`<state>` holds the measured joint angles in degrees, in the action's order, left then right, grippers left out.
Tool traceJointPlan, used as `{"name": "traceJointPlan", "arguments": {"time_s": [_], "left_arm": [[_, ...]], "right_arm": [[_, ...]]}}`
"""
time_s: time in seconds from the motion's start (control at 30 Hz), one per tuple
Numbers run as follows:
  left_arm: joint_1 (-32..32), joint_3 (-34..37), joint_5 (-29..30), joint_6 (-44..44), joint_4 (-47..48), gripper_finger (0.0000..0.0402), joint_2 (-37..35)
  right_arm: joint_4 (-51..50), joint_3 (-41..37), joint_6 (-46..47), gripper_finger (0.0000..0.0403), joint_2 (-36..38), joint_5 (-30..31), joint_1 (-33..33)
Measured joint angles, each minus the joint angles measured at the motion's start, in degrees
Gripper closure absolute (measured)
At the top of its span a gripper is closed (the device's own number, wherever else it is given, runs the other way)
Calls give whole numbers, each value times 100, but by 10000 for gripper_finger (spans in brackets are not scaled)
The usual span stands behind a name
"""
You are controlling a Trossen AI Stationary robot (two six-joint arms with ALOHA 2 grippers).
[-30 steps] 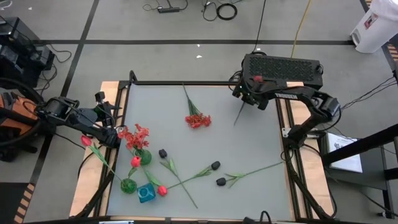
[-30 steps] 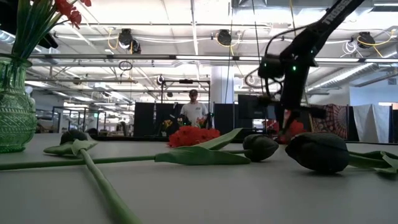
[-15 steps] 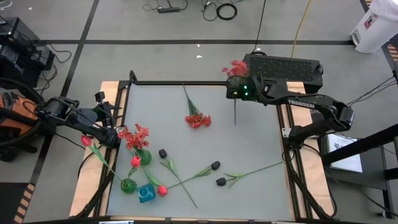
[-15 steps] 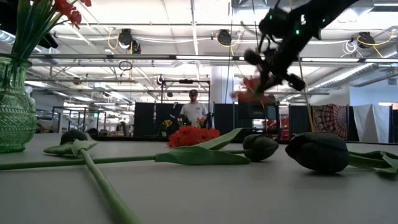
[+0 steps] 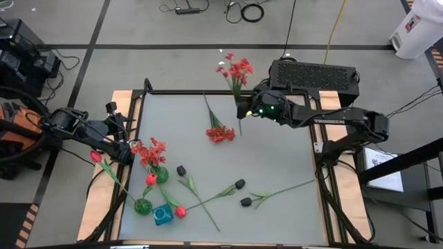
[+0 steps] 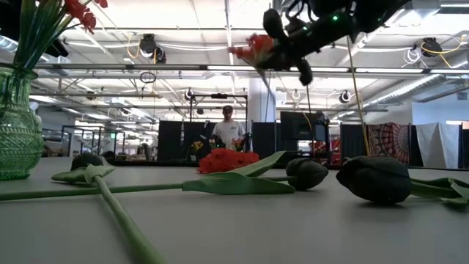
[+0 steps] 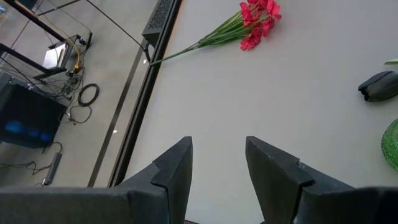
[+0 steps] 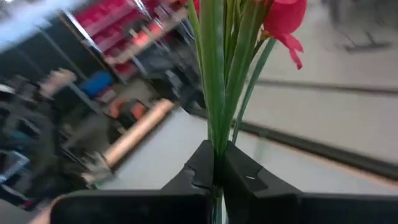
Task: Sort flowers into vase by color
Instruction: Put the right orange flowers into the top green vase
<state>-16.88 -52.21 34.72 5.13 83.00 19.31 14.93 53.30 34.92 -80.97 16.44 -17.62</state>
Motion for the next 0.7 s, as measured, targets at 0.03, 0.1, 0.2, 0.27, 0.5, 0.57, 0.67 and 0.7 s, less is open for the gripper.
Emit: {"name": "traceJointPlan", "arguments": {"time_s": [0.03,0.1,0.2,0.27,0.5,0.57,0.67,0.7], "left_arm": [[0,0,0,0,0,244,0],[-1,0,0,-2,0,244,1],[0,0,0,-2,0,244,0],[0,0,0,-2,0,244,0],[0,0,0,-2,0,244,0],[-2,0,0,0,0,244,0],[0,0,0,-2,0,244,0],[0,0,0,-1,0,244,0]], "right_arm": [[308,0,-76,394,-86,-31,44],[809,-1,-256,394,-255,-205,113],[1613,0,-543,394,-515,-734,215],[1931,0,-708,394,-643,-1019,292],[2092,-2,-1562,394,-710,-1392,686],[2095,0,-1823,394,-713,-1435,813],[2110,-2,-2035,394,-710,-1511,949],[2092,0,-2057,394,-710,-1501,976]]}}
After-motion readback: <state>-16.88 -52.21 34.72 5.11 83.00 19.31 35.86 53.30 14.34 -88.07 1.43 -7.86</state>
